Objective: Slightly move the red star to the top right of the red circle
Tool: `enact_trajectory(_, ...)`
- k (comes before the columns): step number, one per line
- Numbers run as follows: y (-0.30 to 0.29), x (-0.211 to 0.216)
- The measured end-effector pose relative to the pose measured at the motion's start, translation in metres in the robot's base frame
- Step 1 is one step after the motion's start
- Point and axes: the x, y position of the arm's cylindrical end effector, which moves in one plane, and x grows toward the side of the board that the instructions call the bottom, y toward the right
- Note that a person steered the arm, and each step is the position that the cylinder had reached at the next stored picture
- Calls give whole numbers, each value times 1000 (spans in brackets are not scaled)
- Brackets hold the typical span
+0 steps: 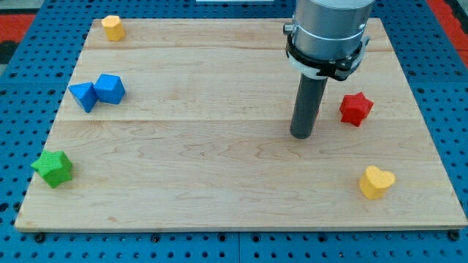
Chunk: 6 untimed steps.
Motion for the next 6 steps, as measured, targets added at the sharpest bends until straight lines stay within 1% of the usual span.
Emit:
enact_trajectory(1,34,13)
enact_trajectory(2,144,1)
enact_trajectory(3,148,-25)
enact_trajectory(5,83,-35)
enact_trajectory(6,71,-36)
